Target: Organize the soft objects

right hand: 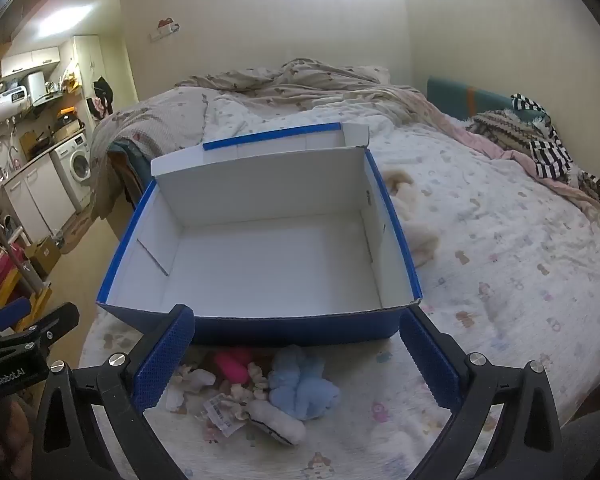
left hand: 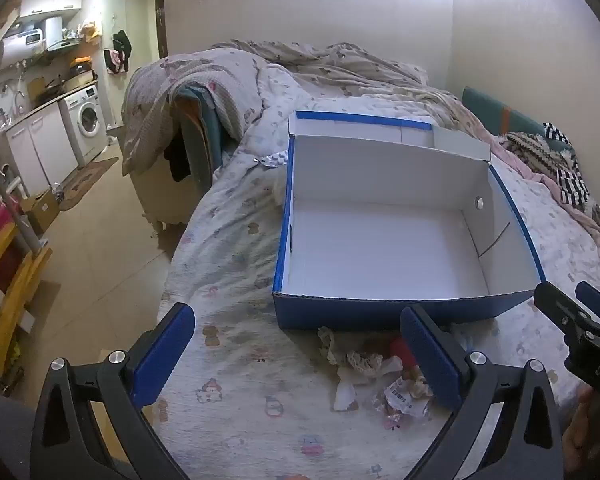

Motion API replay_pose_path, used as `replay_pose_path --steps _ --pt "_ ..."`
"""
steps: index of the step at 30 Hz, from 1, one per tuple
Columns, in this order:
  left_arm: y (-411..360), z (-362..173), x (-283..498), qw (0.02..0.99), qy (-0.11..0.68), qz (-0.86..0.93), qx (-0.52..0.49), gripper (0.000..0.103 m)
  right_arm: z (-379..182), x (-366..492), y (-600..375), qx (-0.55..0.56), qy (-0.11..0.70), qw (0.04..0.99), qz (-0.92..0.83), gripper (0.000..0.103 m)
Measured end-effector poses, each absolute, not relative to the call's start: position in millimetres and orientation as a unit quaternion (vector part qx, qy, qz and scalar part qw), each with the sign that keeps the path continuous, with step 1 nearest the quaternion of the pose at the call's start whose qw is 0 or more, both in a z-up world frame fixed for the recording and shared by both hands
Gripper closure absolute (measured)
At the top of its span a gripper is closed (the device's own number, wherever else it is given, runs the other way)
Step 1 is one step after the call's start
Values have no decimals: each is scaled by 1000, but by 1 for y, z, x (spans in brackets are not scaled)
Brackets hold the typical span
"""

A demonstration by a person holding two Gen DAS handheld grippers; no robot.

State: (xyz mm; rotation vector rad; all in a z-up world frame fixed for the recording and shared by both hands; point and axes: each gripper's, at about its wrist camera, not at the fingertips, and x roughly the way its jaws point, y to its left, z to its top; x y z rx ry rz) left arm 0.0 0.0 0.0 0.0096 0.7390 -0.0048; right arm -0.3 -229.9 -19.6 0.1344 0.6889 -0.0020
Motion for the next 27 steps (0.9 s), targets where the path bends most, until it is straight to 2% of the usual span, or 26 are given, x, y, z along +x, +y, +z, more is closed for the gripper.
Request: replay_pose_path --steps 27 --pt "-1 -1 -3 931 365 -2 0 0 -16 -2 -234 74 331 941 4 0"
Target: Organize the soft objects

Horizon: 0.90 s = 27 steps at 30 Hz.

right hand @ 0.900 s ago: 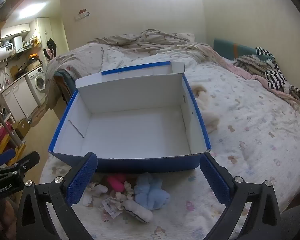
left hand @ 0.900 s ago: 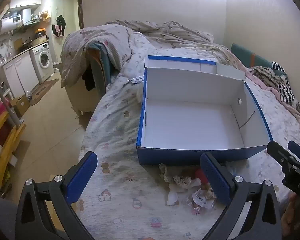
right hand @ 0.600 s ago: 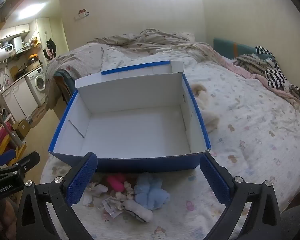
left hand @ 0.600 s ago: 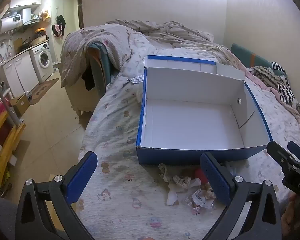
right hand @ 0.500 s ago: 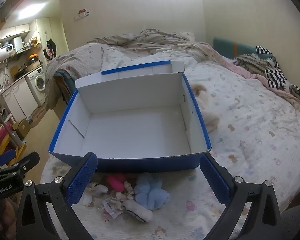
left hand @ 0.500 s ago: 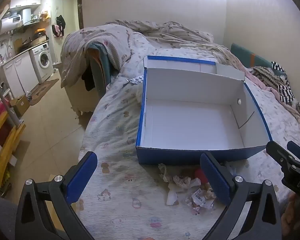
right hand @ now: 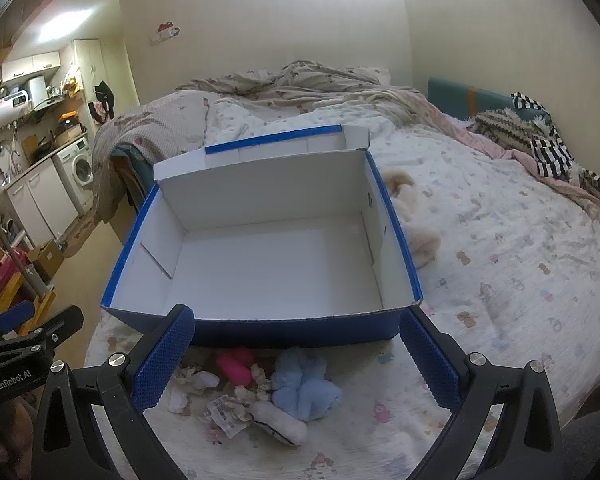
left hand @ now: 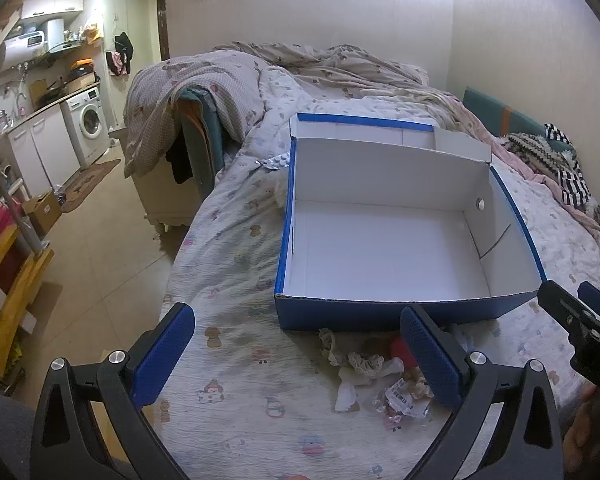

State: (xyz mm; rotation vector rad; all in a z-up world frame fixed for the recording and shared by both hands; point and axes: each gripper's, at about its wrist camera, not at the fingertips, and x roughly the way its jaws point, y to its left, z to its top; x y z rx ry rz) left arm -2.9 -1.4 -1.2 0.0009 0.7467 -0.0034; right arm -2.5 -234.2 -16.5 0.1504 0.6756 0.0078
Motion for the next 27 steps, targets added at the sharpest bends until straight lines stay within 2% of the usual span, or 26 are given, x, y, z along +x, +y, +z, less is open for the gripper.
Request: replay_pose_path --steps 27 --pt "1 0 0 932 362 1 0 0 -17 -4 -233 72 331 941 6 0"
